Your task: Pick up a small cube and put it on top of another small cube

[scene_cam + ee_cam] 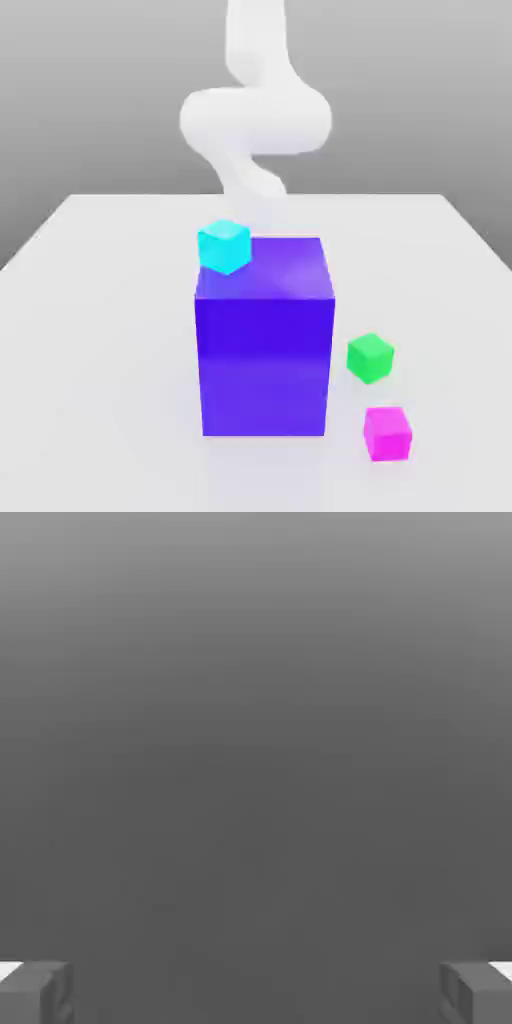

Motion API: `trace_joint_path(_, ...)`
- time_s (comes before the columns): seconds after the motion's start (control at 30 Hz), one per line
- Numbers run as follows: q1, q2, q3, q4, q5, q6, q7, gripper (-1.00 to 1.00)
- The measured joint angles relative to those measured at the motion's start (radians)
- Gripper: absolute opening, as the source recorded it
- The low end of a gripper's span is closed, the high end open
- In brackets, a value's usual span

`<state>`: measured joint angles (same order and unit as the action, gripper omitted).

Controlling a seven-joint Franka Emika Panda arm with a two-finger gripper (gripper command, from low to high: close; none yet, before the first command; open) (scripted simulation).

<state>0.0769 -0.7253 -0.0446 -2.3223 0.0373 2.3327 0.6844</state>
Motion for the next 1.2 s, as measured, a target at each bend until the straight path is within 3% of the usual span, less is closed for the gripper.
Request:
trace_joint_path(0.37,0.295,0.338,-0.144,-0.097,0.180,0.140,-0.522,0.00)
trace_joint_path(0.67,0.429,0.606,-0.147,-0.176,0.286,0.255,-0.915,0.00)
trace_joint_path(0.87,0.491,0.763,-0.121,-0.235,0.251,0.348,-1.101,0.00)
trace_joint_path(1.07,0.524,0.891,-0.132,-0.293,0.081,0.453,-1.177,0.00)
trace_joint_path(1.2,0.511,0.987,-0.110,-0.279,0.094,0.533,-1.209,0.00)
